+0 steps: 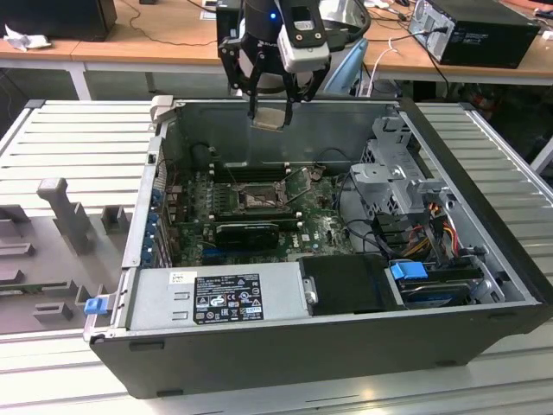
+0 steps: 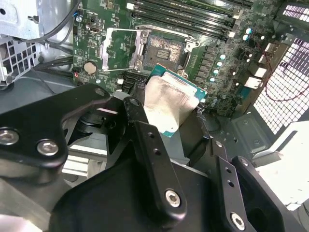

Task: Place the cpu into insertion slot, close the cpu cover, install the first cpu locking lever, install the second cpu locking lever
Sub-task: 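Place the cpu into insertion slot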

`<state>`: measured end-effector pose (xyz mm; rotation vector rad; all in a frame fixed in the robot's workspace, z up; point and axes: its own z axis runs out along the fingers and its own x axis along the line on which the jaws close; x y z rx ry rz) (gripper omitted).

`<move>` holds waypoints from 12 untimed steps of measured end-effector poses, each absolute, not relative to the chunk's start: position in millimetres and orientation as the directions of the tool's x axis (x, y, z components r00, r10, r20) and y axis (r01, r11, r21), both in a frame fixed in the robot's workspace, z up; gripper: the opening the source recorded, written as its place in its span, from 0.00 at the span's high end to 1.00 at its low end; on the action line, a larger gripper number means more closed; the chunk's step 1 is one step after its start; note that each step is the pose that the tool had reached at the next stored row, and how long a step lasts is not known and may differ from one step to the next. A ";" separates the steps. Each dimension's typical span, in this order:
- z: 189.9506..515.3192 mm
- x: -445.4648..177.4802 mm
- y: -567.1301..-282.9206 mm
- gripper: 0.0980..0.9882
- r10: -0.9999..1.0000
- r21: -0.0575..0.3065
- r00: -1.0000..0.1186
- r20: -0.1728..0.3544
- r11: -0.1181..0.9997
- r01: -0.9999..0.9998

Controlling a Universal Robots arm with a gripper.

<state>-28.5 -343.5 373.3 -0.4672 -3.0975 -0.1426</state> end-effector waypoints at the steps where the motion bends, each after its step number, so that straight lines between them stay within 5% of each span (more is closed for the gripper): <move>1: 373.3 -28.4 -343.5 0.52 0.301 0.089 -0.954 0.019 0.949 0.301; 12: 373.1 -28.5 -343.5 0.52 0.362 0.089 -0.932 0.019 0.928 0.363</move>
